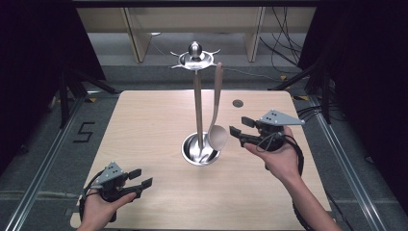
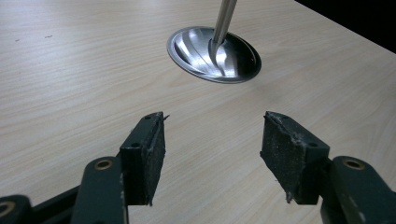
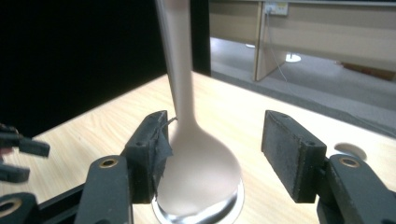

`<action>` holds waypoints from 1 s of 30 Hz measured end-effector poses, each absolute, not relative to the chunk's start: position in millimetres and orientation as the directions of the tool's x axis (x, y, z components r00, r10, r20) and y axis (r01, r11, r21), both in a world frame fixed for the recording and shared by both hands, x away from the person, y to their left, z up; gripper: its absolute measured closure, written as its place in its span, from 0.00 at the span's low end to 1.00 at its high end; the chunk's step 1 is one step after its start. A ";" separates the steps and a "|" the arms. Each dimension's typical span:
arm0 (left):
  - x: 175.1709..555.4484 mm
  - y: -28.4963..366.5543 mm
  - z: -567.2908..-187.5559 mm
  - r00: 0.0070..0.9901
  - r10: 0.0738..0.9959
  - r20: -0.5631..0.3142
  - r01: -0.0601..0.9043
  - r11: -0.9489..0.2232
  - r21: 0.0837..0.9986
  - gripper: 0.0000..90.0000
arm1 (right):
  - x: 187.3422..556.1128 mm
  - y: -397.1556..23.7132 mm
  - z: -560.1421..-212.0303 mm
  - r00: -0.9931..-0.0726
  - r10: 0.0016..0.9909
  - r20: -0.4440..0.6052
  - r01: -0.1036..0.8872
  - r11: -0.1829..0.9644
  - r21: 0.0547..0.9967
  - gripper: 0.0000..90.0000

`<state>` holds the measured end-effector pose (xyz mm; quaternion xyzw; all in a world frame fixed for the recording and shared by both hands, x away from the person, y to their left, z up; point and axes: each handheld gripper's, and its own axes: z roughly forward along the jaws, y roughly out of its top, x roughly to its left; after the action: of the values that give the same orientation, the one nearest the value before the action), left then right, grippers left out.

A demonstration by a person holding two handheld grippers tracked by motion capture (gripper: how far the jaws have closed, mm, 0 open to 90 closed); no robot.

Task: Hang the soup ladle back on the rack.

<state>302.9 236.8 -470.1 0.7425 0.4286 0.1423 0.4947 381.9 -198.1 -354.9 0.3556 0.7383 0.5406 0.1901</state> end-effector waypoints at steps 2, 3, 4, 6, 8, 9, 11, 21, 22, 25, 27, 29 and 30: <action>302.9 236.7 -470.1 0.593 0.777 -0.211 0.496 -0.146 0.856 0.43 | 379.3 -203.2 -361.1 -0.671 0.735 0.098 0.318 0.166 0.934 0.47; 303.1 236.6 -470.2 0.595 0.776 -0.209 0.495 -0.148 0.856 0.43 | 379.3 -203.2 -361.1 -0.671 0.735 0.098 0.318 0.166 0.934 0.47; 303.0 236.5 -470.2 0.595 0.776 -0.210 0.494 -0.147 0.857 0.43 | 377.8 -206.5 -364.4 -0.671 0.735 0.097 0.322 0.171 0.931 0.47; 303.1 236.4 -470.2 0.594 0.777 -0.209 0.494 -0.148 0.857 0.43 | 373.6 -212.4 -371.9 -0.662 0.742 0.109 0.343 0.171 0.924 0.48; 303.6 236.6 -470.5 0.599 0.773 -0.210 0.493 -0.150 0.857 0.43 | 370.4 -217.7 -378.5 -0.656 0.746 0.113 0.358 0.176 0.917 0.48; 303.6 236.5 -470.5 0.598 0.774 -0.209 0.494 -0.151 0.857 0.43 | 371.1 -221.1 -382.1 -0.668 0.739 0.092 0.345 0.198 0.917 0.48; 303.4 236.1 -470.7 0.593 0.776 -0.213 0.498 -0.146 0.855 0.43 | 367.3 -224.6 -389.2 -0.651 0.750 0.115 0.377 0.188 0.907 0.48; 303.7 235.5 -471.1 0.592 0.779 -0.209 0.496 -0.148 0.856 0.43 | 359.2 -241.7 -421.6 -0.620 0.775 0.123 0.430 0.203 0.880 0.48; 303.7 235.5 -471.2 0.592 0.778 -0.209 0.496 -0.148 0.856 0.43 | 360.3 -244.5 -426.2 -0.632 0.768 0.108 0.415 0.216 0.884 0.48; 303.7 235.2 -471.0 0.592 0.778 -0.210 0.496 -0.147 0.856 0.43 | 356.0 -247.8 -438.3 -0.607 0.782 0.140 0.459 0.202 0.865 0.48; 303.4 235.0 -470.5 0.593 0.777 -0.213 0.496 -0.144 0.856 0.43 | 353.9 -251.0 -445.6 -0.595 0.789 0.155 0.482 0.195 0.855 0.48; 303.6 235.6 -470.3 0.598 0.773 -0.212 0.495 -0.148 0.856 0.44 | 352.4 -256.7 -449.1 -0.594 0.787 0.169 0.500 0.195 0.844 0.48; 303.6 235.6 -470.3 0.598 0.773 -0.212 0.495 -0.148 0.856 0.44 | 352.3 -258.4 -450.3 -0.595 0.786 0.168 0.496 0.195 0.846 0.48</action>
<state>303.6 235.6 -470.3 0.7443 0.4260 0.1406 0.4947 352.3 -258.4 -450.3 0.4229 0.7576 0.4730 0.1531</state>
